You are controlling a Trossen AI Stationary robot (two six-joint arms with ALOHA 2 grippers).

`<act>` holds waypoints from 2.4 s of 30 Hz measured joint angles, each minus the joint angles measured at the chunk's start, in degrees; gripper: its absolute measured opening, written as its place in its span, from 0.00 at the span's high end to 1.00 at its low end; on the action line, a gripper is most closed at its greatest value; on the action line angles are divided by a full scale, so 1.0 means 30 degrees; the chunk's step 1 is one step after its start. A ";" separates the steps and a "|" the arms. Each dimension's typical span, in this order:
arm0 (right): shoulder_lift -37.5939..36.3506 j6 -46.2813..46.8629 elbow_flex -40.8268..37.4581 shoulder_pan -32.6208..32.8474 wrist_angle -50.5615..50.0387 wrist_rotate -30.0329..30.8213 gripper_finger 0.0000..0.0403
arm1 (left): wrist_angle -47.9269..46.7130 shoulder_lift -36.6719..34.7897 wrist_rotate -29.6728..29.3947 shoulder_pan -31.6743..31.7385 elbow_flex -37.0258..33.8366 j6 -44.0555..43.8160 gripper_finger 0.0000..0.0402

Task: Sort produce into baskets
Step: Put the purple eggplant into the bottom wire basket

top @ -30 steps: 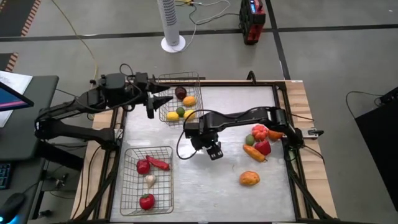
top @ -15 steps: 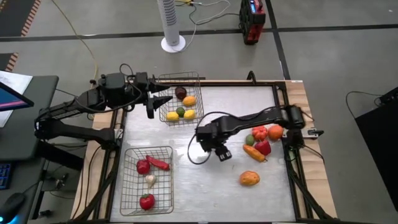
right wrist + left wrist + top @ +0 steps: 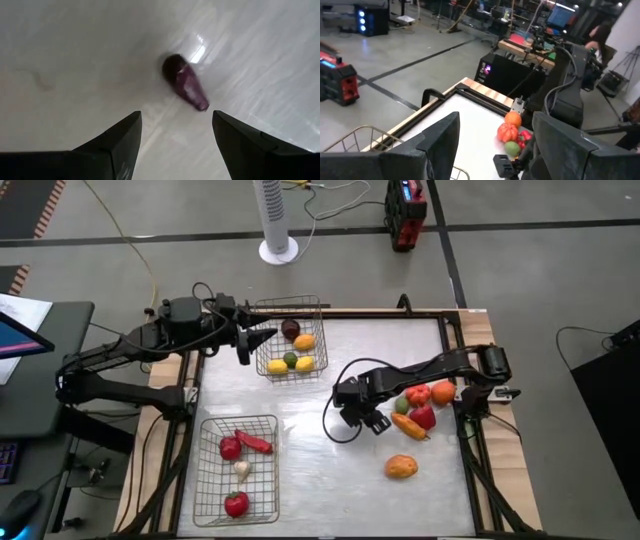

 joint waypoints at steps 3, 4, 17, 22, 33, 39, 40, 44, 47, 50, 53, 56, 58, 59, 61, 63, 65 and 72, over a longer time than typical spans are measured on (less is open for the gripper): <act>0.0010 -0.0545 -0.0377 -0.0194 0.1118 -0.0031 0.33 | -0.0007 0.0007 -0.0316 0.0000 0.0000 -0.0856 0.41; 0.0010 -0.0651 -0.0411 -0.0206 0.1254 -0.0096 0.33 | -0.0007 0.0007 -0.0330 0.0000 0.0000 -0.1292 0.41; 0.0400 -0.1791 -0.0887 -0.0336 0.2665 -0.2235 0.44 | -0.0090 0.0007 0.0491 -0.0385 0.0000 -0.4392 0.41; 0.0788 -0.1742 -0.1189 -0.0431 0.3151 -0.2119 0.55 | -0.0226 0.0007 0.0508 -0.0584 0.0000 -0.4204 0.41; 0.1208 0.0142 -0.1078 -0.0555 0.3528 -0.2059 0.77 | -0.0634 -0.0007 0.2226 -0.0612 0.0000 -0.3653 0.41; 0.1103 0.3315 0.1456 -0.0314 0.2665 -0.2075 0.78 | -0.0802 -0.0418 0.3547 -0.0612 0.0004 -0.3352 0.41; 0.1103 0.3779 0.2063 -0.0238 0.2623 -0.2083 0.78 | -0.0921 -0.0492 0.3559 -0.0612 0.0000 -0.3108 0.41; 0.1103 0.5906 0.4494 0.0105 0.3531 -0.2281 0.78 | -0.1275 -0.1027 0.3550 -0.0549 0.0007 -0.2485 0.41; 0.1103 0.8055 0.6218 0.0253 0.5262 -0.3006 0.78 | -0.1445 -0.1525 0.3405 -0.0510 0.0007 -0.1890 0.41; 0.1085 1.0087 0.7235 0.0272 0.8352 -0.3154 0.78 | -0.1746 -0.1939 0.2549 -0.0513 0.0007 -0.0901 0.41; 0.1067 1.1468 0.7468 0.0202 1.1867 -0.3146 0.78 | -0.1776 -0.2283 0.1456 -0.0510 0.0004 -0.0030 0.41; 0.1086 1.2612 0.7480 0.0187 1.4392 -0.3139 0.78 | -0.1738 -0.2505 0.0827 -0.0510 0.0007 0.0015 0.41; 0.1187 1.3285 0.7497 0.0198 1.5675 -0.3146 0.78 | -0.1851 -0.2620 0.0638 -0.0510 0.0007 -0.0156 0.41; 0.1214 1.3481 0.7497 0.0210 1.6037 -0.3146 0.78 | -0.1805 -0.2636 0.0543 -0.0510 0.0007 -0.0159 0.41; 0.1350 1.3694 0.7497 0.0252 1.6692 -0.3153 0.78 | -0.1829 -0.2659 0.0485 -0.0510 0.0007 -0.0173 0.41; 0.1587 1.3769 0.7497 0.0247 1.7519 -0.3514 0.78 | -0.1890 -0.2637 0.0375 -0.0510 0.0007 -0.0381 0.41; 0.1666 1.3924 0.7476 0.0245 1.7874 -0.4427 0.78 | -0.1931 -0.2572 0.0066 -0.0510 0.0007 -0.0637 0.41; 0.2785 1.5076 0.7490 0.0335 1.9773 -0.6625 0.78 | -0.2164 -0.2506 -0.1058 -0.0510 0.0005 -0.2180 0.41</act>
